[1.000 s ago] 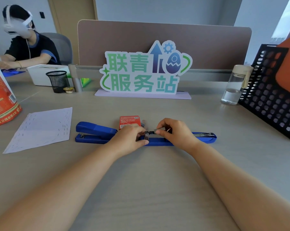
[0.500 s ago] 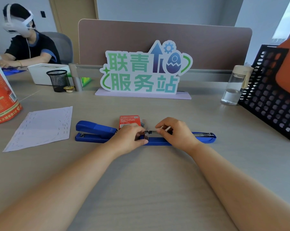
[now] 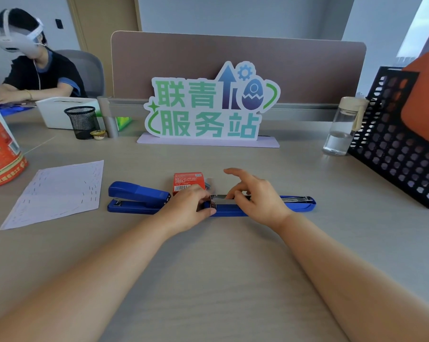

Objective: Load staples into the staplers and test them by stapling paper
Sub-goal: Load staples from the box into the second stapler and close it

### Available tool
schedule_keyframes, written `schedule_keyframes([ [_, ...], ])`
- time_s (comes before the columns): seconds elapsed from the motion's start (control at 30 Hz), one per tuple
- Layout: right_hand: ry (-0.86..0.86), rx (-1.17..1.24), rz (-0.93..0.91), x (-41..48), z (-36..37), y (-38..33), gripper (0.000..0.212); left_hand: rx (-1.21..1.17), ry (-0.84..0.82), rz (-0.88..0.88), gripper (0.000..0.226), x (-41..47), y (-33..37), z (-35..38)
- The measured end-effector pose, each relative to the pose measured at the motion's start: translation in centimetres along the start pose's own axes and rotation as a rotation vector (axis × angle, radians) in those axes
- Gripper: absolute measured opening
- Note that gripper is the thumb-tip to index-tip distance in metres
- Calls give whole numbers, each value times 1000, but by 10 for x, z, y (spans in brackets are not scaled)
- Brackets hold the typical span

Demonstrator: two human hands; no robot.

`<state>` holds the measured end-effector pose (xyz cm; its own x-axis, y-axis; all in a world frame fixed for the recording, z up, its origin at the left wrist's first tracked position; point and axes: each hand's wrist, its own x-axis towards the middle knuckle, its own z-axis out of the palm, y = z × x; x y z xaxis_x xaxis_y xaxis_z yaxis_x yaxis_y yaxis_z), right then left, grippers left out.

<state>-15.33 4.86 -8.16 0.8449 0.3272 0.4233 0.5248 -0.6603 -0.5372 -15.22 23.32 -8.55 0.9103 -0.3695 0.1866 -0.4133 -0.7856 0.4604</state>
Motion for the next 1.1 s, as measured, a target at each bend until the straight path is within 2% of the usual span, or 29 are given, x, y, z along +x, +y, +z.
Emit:
schedule_keyframes([
  [0.23,-67,29,-12,1,4,1,44,7,-12,-22,29,-1,3,0],
  [0.43,66,51,43,2,-14,5,29,9,-5,-31,24,-1,4,1],
  [0.63,-84,-182,283,-5,-41,36,14,3,-17,-33,22,-1,5,2],
  [0.83,-126,-290,352,-25,-59,56,32,6,-29,-39,17,-1,4,2],
  [0.93,-95,-357,360,-33,-63,64,36,11,-29,-33,17,-2,5,2],
  [1.1,-71,-337,377,-41,-68,74,40,18,-39,-43,18,-2,6,2],
])
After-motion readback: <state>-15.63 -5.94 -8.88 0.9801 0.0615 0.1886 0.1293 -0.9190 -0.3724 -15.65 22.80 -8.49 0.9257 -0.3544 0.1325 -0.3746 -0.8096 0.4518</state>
